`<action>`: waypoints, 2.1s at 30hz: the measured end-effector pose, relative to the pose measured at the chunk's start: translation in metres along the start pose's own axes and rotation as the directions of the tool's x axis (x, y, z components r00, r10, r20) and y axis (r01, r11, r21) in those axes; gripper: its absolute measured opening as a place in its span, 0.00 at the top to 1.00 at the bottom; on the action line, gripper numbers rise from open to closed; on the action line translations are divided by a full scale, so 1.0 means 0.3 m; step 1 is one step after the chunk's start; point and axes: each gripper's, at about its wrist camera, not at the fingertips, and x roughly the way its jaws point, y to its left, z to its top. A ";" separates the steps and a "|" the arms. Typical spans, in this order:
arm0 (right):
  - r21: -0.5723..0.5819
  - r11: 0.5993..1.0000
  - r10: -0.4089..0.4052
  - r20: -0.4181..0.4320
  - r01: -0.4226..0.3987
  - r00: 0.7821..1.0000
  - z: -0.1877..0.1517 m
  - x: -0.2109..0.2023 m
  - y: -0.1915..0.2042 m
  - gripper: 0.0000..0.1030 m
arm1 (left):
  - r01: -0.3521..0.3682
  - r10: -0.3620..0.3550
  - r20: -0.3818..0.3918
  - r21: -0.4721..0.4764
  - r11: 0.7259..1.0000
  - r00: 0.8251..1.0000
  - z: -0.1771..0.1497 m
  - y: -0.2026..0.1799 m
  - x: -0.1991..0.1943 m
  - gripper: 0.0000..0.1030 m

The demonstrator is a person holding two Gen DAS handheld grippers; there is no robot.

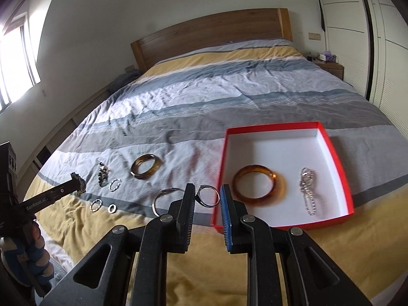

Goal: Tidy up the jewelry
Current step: 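Carry the ring and brooch with both tools over the red box, then open both tools to release the ring and brooch into the box, then withdraw both tools from the box, lifting away from the bed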

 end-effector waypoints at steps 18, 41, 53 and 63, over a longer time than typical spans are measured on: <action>0.070 0.989 -0.123 -0.066 0.128 0.990 0.002 0.160 -0.401 0.81 | 0.253 -0.213 -0.200 0.203 0.946 0.956 -0.044 -0.616 0.419 0.88; -0.065 0.978 -0.205 -0.202 0.196 0.958 0.155 0.473 -0.496 0.81 | 0.170 -0.117 -0.279 0.172 0.970 0.953 0.099 -0.666 0.810 0.84; -0.058 0.977 -0.211 -0.158 0.204 0.965 0.179 0.319 -0.464 0.69 | 0.197 -0.149 -0.231 0.202 0.959 0.962 0.125 -0.668 0.639 0.83; -0.026 0.980 -0.199 -0.072 0.198 0.977 0.192 -0.061 -0.349 0.68 | 0.167 -0.139 -0.158 0.176 0.970 0.978 0.114 -0.553 0.207 0.83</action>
